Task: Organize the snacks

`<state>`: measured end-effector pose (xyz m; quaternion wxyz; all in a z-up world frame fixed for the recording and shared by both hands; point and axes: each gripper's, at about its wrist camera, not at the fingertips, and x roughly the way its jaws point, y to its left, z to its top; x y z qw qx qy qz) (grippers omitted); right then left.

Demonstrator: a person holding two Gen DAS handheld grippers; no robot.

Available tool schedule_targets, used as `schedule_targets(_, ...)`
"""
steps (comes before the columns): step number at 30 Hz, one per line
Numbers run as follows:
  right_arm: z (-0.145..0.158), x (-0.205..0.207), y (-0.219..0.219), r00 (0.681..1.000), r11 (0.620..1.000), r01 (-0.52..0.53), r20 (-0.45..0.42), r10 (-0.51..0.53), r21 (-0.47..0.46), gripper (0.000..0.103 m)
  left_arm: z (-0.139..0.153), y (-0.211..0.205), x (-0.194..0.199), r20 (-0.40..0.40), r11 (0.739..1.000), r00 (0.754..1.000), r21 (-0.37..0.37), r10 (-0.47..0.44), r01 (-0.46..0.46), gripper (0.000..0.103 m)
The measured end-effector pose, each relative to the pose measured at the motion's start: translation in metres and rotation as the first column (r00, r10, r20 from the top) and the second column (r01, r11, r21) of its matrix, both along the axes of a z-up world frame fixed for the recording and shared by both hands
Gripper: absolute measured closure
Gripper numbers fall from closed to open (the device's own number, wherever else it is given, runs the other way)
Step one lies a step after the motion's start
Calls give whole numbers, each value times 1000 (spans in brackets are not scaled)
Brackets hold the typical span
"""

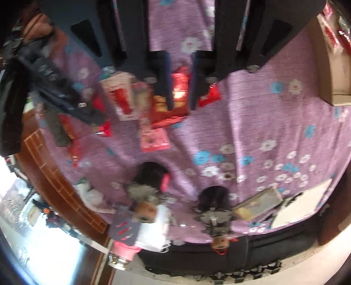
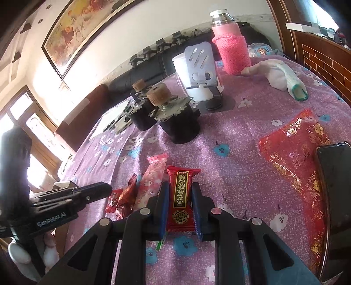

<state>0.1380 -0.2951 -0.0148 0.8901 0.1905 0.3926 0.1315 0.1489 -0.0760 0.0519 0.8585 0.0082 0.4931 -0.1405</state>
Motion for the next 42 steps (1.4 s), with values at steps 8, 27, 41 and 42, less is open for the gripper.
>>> schedule_targets(8, 1, 0, -2, 1000, 1000, -1, 1, 1, 10, 83, -23, 11, 3, 22, 993, 993, 33, -117, 116, 47)
schedule_targets(27, -5, 3, 0, 1000, 1000, -5, -18, 5, -1, 83, -30, 7, -17, 92, 992, 989, 59, -115, 110, 88)
schedule_targets(41, 8, -7, 6, 998, 995, -52, 33, 49, 81, 83, 23, 89, -76, 115, 986, 993, -165, 16, 3, 88)
schedule_targets(42, 9, -8, 9, 997, 993, -65, 35, 62, 94, 83, 27, 98, -83, 120, 985, 993, -171, 24, -3, 88)
